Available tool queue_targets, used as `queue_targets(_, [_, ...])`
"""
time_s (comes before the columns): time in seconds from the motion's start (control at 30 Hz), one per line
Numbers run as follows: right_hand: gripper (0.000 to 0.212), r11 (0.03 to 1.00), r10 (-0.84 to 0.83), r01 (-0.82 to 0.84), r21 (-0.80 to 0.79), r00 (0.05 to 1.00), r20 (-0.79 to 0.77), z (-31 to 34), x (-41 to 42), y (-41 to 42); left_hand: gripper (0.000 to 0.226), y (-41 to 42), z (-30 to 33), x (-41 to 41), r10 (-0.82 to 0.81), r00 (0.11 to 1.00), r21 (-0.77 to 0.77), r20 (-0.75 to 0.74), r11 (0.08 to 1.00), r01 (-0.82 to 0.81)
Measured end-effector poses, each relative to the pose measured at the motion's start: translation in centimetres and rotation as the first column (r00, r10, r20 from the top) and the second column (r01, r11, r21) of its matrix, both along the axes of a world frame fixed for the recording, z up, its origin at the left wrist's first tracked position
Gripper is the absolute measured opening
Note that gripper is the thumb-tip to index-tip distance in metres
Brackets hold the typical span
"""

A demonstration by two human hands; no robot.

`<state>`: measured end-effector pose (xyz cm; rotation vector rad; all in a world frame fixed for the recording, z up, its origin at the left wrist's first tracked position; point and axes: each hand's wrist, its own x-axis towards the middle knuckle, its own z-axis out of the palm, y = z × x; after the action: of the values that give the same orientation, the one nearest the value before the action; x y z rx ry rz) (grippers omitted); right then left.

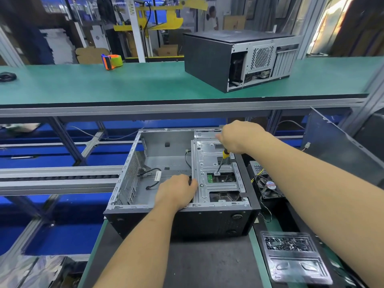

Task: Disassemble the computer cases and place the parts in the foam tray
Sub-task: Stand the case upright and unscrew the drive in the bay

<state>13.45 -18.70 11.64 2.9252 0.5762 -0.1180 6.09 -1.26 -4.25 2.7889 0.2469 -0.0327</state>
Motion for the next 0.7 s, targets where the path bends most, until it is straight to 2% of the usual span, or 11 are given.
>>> queue_targets(0.07, [0.020, 1.000, 0.025, -0.025, -0.012, 0.999, 0.022, -0.13, 0.19, 0.01, 0.046, 0.00, -0.01, -0.01, 0.002, 1.000, 0.000, 0.000, 1.000, -0.002])
queue_targets(0.2, [0.011, 0.994, 0.044, -0.040, 0.103, 0.999, -0.028, -0.05, 0.31, -0.15, 0.046, -0.03, 0.02, 0.00, 0.003, 1.000, 0.002, -0.003, 1.000, -0.003])
queue_targets(0.3, [0.012, 0.973, 0.112, -0.091, 0.211, 0.990, -0.090, 0.01, 0.49, -0.49, 0.046, -0.09, 0.04, 0.03, 0.003, 1.000, 0.005, -0.003, 1.000, -0.003])
queue_targets(0.43, [0.026, 0.949, 0.188, -0.132, 0.285, 0.965, -0.181, 0.17, 0.29, -0.42, 0.047, -0.09, 0.06, -0.02, 0.011, 1.000, 0.002, 0.006, 1.000, -0.011])
queue_targets(0.53, [0.028, 0.968, 0.161, -0.122, 0.218, 0.973, -0.169, -0.12, 0.32, -0.20, 0.046, -0.09, 0.10, -0.01, 0.007, 1.000, 0.000, 0.003, 1.000, -0.007])
queue_targets(0.63, [0.033, 0.995, 0.040, -0.030, 0.100, 0.994, -0.102, -0.03, 0.38, -0.19, 0.046, -0.15, 0.11, -0.03, 0.004, 1.000, 0.004, 0.008, 1.000, -0.004])
queue_targets(0.7, [0.025, 0.999, 0.020, -0.018, 0.032, 0.997, -0.076, 0.17, 0.47, -0.13, 0.046, -0.13, 0.05, -0.04, 0.003, 1.000, 0.011, 0.013, 1.000, -0.004])
